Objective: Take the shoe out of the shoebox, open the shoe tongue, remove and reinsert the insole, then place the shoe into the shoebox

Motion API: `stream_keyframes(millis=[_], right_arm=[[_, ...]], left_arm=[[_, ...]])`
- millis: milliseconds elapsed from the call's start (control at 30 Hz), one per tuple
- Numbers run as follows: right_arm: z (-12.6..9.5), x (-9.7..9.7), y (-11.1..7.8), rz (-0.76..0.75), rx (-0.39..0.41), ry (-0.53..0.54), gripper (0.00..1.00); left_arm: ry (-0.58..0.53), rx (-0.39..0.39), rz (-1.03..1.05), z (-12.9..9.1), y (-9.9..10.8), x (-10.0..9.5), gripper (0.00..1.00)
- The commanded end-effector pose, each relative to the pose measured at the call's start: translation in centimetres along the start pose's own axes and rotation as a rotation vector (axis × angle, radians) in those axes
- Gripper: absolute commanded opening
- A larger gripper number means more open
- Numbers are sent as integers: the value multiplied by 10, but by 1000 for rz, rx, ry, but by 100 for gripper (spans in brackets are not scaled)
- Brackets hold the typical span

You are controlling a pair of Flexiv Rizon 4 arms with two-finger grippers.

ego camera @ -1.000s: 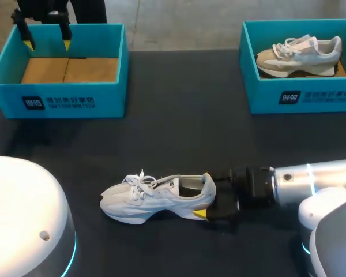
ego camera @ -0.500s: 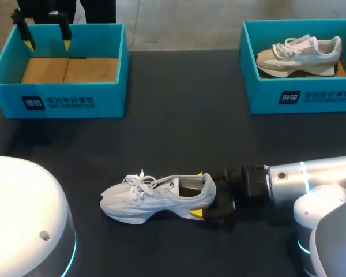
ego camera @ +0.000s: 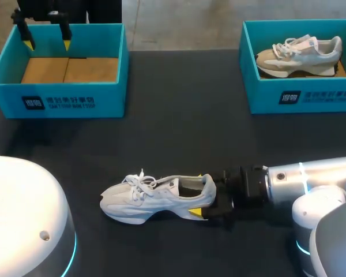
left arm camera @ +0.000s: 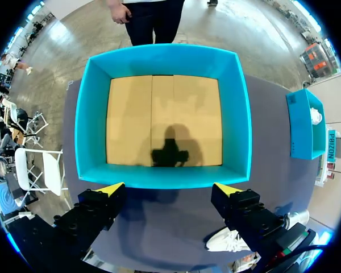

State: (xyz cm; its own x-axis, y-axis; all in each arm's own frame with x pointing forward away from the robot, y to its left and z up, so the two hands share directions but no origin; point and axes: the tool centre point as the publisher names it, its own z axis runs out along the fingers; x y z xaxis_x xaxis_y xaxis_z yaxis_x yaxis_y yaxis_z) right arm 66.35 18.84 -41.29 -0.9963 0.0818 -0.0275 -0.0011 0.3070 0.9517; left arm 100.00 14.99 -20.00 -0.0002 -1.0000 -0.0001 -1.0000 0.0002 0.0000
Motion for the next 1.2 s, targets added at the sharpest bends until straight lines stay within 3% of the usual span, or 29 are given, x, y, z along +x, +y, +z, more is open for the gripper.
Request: stream_keyframes(millis=[33,567,867,1200], right_arm=[[2,2,1,-4,-5,-6,0],[2,4,1,0,-4,-1,0],[2,4,1,0,-4,-1,0],[2,4,1,0,-4,-1,0]], left_arm=[[0,0,0,0,0,0,100],[0,0,0,0,0,0,100],[-12,-14,-108,-15,25,34,100],[-6,-10,-123,-10,55,74,100]])
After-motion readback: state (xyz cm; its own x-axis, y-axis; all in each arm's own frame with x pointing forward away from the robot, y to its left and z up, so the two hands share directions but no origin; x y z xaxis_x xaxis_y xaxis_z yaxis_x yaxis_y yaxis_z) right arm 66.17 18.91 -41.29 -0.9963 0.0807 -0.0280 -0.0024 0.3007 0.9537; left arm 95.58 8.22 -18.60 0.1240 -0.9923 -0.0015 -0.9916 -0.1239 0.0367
